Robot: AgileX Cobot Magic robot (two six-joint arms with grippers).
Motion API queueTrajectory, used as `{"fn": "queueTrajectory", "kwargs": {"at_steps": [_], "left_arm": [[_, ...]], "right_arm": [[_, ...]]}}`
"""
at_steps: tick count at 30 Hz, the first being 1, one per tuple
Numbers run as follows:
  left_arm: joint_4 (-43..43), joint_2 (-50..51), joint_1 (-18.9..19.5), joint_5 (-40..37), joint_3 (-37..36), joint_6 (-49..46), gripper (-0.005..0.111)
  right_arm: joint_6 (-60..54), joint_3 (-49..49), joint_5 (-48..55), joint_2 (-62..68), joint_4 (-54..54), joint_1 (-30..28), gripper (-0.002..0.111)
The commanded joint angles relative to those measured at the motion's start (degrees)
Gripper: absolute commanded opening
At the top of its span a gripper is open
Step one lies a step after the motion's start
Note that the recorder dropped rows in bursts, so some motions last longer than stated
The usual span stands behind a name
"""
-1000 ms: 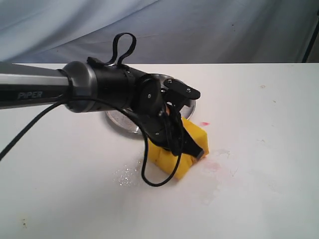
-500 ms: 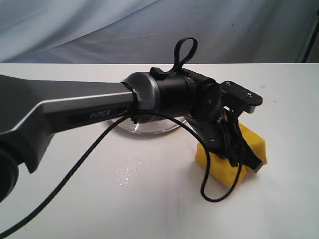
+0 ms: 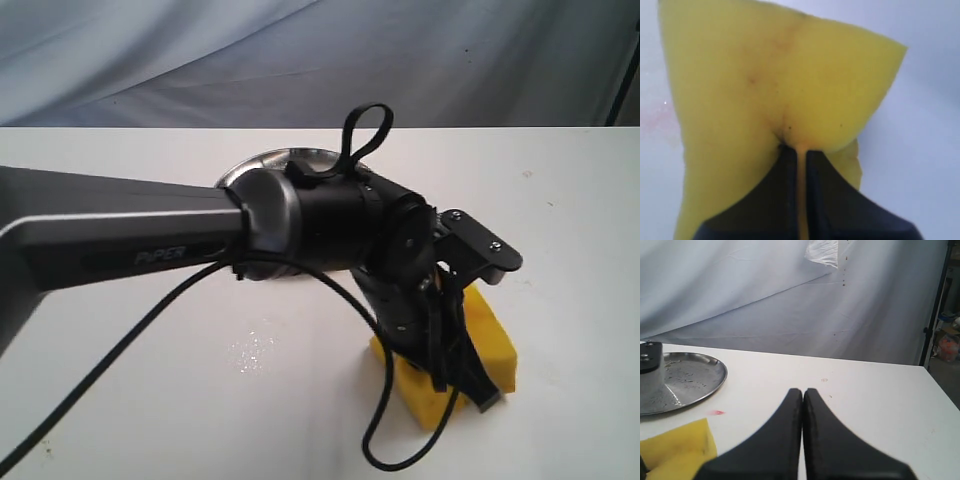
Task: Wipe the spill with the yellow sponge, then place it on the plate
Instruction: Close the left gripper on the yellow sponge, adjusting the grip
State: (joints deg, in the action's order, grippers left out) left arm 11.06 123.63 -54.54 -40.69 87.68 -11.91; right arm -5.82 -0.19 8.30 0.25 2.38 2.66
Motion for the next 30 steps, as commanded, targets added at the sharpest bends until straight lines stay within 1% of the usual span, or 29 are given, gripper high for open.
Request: {"fn": "queueTrajectory", "kwargs": {"at_steps": [1,6,9,13,15,17,20,26,30], "left_arm": [[-1.4,-3.8,2.9,2.2,-8.8,2.3,0.000],[-2.8,-7.9,6.5,3.4,-14.2,3.0,0.000],[-2.8,-8.4,8.6,4.0,-14.7,4.1,0.000],[-2.8,-8.4,9.3,11.4,-14.7,4.5,0.000],[-1.4,-8.4,9.3,15.8,-14.3,4.5,0.000],[-0.5,-7.4,9.3,16.4,-12.2,4.5,0.000],[0.0,-4.9,9.3,14.8,-7.9,4.5,0.000],[0.0,2.5,9.0,7.2,3.7,4.4,0.000],[0.6,6.8,7.6,3.3,11.3,4.2,0.000]], "right_arm": [[0.1,0.2,-0.1,-0.3,-0.2,0.2,0.000],[0.1,0.2,-0.1,-0.3,-0.2,0.2,0.000],[0.1,0.2,-0.1,-0.3,-0.2,0.2,0.000],[0.1,0.2,-0.1,-0.3,-0.2,0.2,0.000],[0.1,0.2,-0.1,-0.3,-0.2,0.2,0.000],[0.1,0.2,-0.1,-0.3,-0.2,0.2,0.000],[0.1,0.2,-0.1,-0.3,-0.2,0.2,0.000],[0.1,0.2,-0.1,-0.3,-0.2,0.2,0.000],[0.1,0.2,-0.1,-0.3,-0.2,0.2,0.000]]}}
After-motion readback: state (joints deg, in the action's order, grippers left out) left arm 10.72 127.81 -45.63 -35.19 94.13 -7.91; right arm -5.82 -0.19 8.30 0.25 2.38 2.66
